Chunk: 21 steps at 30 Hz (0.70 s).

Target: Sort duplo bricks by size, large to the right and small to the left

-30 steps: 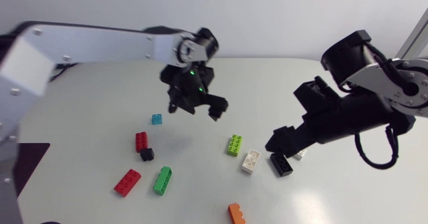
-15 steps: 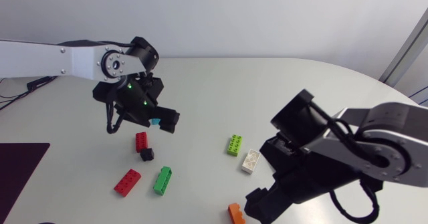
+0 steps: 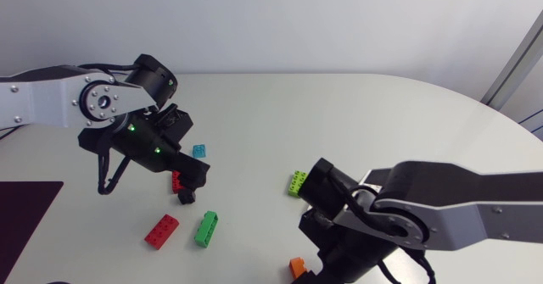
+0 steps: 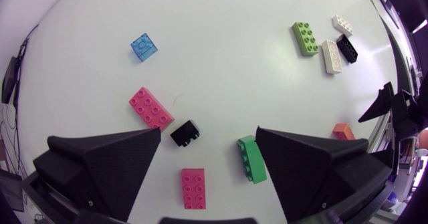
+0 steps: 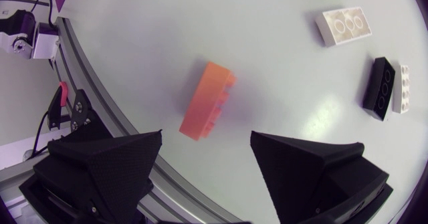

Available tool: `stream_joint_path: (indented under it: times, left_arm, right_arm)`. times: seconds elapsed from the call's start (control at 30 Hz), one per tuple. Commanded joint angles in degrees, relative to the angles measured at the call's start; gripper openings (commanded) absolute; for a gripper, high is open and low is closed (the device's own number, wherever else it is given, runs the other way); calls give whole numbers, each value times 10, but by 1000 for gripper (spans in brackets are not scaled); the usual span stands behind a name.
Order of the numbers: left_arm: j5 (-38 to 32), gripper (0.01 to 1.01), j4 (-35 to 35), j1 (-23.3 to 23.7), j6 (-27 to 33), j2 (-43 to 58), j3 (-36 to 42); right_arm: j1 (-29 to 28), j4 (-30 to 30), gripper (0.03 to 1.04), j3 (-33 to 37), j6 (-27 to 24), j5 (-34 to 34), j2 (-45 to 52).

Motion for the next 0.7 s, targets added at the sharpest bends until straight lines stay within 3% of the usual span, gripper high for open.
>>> stream_joint_path:
  times: [0.0, 0.37, 0.53, 0.67]
  left_arm:
    - [0, 987, -1, 4, 17, -10, -17]
    - [0, 987, -25, -33, 40, -4, -25]
    - [7, 985, -83, -32, 67, -8, -28]
    - [7, 985, -106, -31, 80, -30, -39]
  right_arm:
    - [14, -5, 951, 25, 13, 5, 23]
    - [28, -10, 893, 52, 36, 3, 82]
    - [26, -10, 677, 61, 42, 2, 91]
    - [19, 12, 195, 61, 42, -14, 94]
